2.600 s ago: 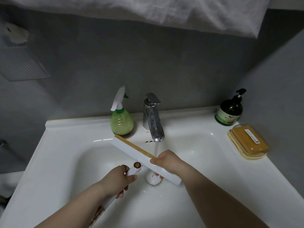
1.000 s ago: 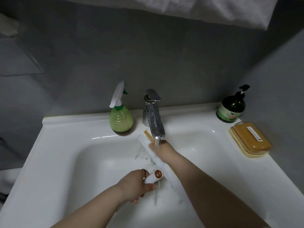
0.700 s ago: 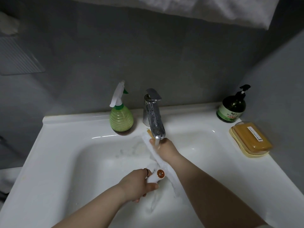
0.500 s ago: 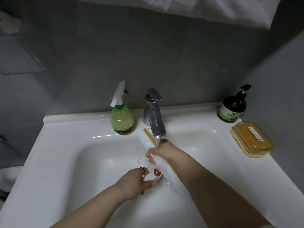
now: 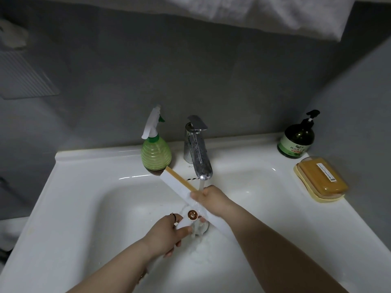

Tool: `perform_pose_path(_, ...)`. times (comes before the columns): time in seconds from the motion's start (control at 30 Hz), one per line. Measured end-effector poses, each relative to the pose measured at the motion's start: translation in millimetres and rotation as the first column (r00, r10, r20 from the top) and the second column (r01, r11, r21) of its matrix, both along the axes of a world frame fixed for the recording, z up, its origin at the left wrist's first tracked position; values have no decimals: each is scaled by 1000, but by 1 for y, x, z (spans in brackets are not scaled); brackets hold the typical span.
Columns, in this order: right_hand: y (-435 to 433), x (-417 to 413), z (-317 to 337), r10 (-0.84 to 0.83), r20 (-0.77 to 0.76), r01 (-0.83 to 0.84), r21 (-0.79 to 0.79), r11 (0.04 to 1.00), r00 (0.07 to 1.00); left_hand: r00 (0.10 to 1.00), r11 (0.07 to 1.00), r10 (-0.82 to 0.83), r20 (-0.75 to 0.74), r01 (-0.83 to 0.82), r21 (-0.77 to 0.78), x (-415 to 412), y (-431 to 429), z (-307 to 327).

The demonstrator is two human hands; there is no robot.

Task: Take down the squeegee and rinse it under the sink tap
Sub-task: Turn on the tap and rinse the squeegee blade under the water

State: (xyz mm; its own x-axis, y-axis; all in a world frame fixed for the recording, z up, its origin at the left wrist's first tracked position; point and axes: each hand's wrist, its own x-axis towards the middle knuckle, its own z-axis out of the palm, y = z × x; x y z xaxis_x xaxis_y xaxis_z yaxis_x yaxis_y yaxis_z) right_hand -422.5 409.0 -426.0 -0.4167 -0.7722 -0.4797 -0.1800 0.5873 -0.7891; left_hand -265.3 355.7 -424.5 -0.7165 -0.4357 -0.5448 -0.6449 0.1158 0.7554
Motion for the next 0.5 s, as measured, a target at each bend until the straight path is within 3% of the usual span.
perform_pose_path(0.07, 0, 1, 2, 42, -31, -41, 6, 999, 999, 1000, 1000, 12, 0, -12, 13, 2, -1, -1)
perform_pose_path(0.17, 1, 0, 0, 109, 41, -108, -12, 994, 993, 999, 999, 35, 6, -35, 23, 6, -4, -3)
perform_pose_path(0.4, 2, -4, 1, 35, 84, -33, -26, 999, 996, 993, 992, 115, -10, -115, 55, 7, 1, -8)
perform_pose_path(0.5, 3, -5, 5, 83, 118, -87, 23, 996, 990, 989, 988, 148, -11, -148, 36, 9, -2, -8)
